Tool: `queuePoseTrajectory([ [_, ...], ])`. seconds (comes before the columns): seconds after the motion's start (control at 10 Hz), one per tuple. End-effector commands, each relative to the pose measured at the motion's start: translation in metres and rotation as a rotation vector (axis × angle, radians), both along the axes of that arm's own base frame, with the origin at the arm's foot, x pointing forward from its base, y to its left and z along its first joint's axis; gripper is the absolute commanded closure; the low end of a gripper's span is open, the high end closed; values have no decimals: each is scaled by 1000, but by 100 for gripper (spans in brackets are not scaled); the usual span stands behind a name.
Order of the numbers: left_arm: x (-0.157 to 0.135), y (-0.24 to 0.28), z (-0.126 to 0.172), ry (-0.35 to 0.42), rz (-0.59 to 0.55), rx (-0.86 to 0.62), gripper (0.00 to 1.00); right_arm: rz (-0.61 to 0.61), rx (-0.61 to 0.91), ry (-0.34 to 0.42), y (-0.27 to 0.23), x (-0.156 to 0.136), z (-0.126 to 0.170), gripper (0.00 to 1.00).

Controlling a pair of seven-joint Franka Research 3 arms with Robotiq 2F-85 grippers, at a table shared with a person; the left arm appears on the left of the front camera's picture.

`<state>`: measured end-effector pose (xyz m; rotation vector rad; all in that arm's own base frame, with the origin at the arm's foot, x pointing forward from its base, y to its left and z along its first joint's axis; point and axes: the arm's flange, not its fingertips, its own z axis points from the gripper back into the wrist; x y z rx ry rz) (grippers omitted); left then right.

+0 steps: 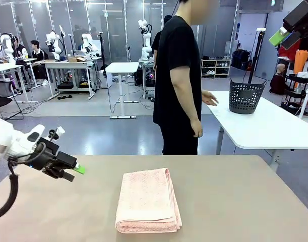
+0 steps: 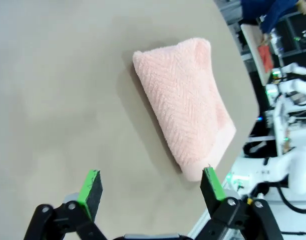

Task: Fold the towel.
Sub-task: Pick up the 100 cm Hotel Towel and place it on the left side of the table.

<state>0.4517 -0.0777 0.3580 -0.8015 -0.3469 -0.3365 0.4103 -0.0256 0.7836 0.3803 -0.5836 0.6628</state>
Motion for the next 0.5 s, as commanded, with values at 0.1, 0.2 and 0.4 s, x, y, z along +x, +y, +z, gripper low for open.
queuePoseTrajectory([
  [0.1, 13, -27, -38, 40, 25, -92, 0, 11, 9, 0, 1, -1, 0, 0],
  [0.2, 10, -41, -52, 63, 58, -103, 0, 11, 9, 0, 1, -1, 0, 0],
  [0.4, 7, -64, -69, 65, 78, -177, 0, 11, 9, 0, 1, -1, 0, 0],
])
